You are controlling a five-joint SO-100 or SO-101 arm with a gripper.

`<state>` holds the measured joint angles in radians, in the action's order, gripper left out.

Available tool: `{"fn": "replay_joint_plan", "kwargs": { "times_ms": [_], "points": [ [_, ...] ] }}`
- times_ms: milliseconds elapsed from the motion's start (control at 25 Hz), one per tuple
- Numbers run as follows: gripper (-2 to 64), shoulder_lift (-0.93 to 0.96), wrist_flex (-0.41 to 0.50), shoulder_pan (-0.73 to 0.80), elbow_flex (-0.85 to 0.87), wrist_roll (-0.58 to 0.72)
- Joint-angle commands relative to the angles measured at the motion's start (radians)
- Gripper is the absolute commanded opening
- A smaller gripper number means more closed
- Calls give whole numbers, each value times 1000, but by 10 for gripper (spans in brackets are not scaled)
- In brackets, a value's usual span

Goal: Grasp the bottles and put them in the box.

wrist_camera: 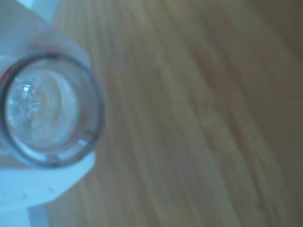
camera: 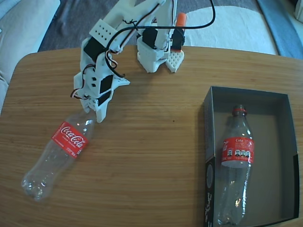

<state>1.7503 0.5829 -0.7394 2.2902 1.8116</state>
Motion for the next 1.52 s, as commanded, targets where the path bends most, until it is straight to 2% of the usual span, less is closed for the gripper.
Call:
{"fn": "replay_joint_plan", "kwargs": {
  "times_ms": [0,120,240,480,720,800,1080,1360,1480],
  "points": [
    [83,21,0,0,-40,-6],
    [54,21,0,5,-43,-8],
    [-5,23,6,9,-52,-9],
    [-4,23,8,48,-55,-25],
    [-4,23,28,146,-147,-252],
    [-4,23,95,198,-207,-321],
    [-4,23,454,399,-491,-545],
    [-4,23,742,557,-686,-563],
    [-4,23,825,632,-742,-565]
  ]
}}
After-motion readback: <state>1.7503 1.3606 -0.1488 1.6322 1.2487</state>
